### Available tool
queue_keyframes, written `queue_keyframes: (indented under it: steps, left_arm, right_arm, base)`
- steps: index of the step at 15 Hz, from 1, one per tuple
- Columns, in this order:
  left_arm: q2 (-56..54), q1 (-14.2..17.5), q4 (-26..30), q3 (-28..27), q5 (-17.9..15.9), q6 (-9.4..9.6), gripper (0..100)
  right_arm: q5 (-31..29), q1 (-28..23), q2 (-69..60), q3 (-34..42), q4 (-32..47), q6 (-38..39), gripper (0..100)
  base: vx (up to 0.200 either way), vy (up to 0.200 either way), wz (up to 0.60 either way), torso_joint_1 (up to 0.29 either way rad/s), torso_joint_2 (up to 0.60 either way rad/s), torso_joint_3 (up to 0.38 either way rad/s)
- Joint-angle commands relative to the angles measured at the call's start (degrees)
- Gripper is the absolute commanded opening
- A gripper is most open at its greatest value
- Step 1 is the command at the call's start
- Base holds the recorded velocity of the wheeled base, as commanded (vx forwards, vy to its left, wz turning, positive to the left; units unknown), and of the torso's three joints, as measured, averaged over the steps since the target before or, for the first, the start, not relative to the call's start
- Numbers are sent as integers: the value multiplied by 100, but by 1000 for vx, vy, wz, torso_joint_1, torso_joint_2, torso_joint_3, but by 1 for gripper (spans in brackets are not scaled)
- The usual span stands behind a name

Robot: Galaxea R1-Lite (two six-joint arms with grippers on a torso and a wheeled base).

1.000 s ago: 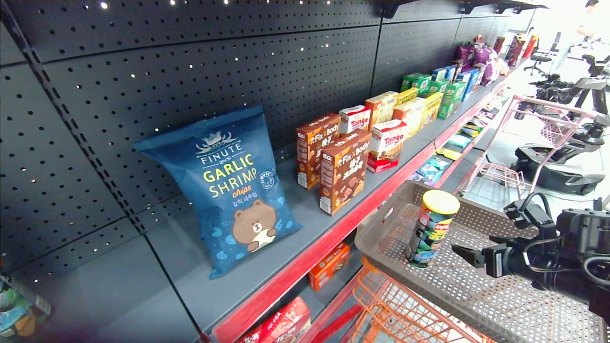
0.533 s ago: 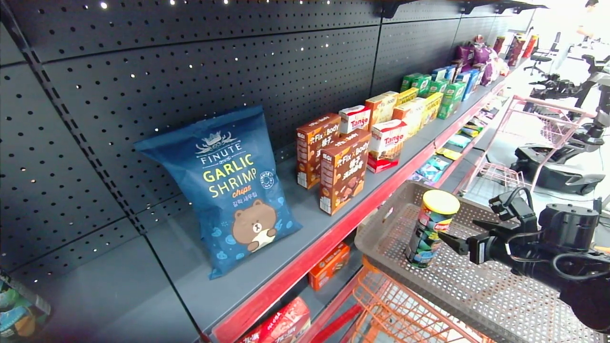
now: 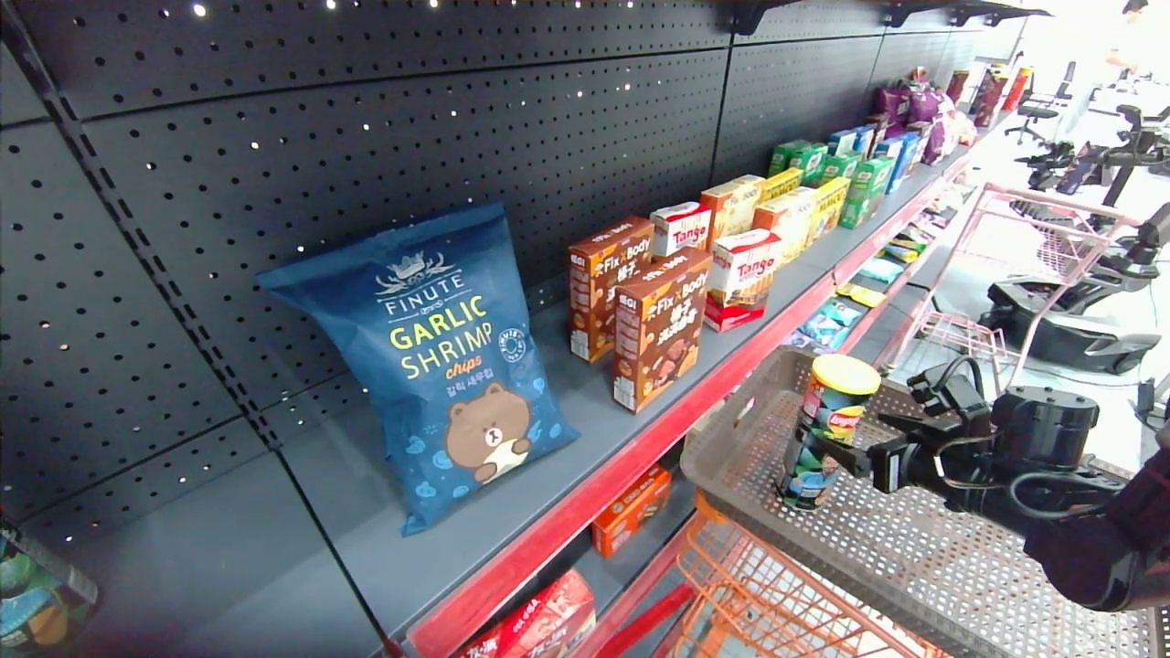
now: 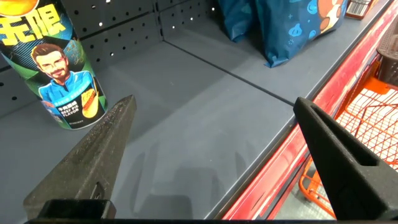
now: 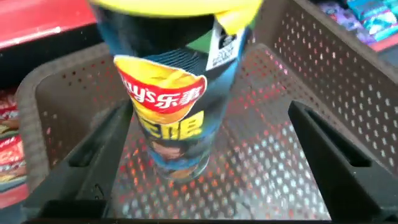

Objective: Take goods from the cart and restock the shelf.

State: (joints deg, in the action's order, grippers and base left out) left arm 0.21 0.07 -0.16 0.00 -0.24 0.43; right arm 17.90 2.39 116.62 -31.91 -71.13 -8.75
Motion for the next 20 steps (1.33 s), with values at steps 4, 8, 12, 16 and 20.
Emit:
queue_keyframes:
  steps: [4,8,12,16,20]
  left_arm:
    - [6,10,-2,0,-2,1,100]
    - [6,1,-2,0,-2,1,100]
    - [6,1,-2,0,-2,1,100]
    - [6,10,-2,0,-2,1,100]
    - [6,1,-2,0,-2,1,100]
  right_arm:
    - [30,104,327,-350,-32,23,100]
    - [197,165,441,-544,-41,119,100]
    - [206,271,617,-834,-50,225,100]
    - [320,359,731,-948,-138,330,0]
    - [390,359,652,-799,-138,330,0]
  base:
    - [0,0,0,0,0,0]
    - [0,0,0,0,0,0]
    - [0,0,0,0,0,0]
    - [0,0,0,0,0,0]
    - [0,0,0,0,0,0]
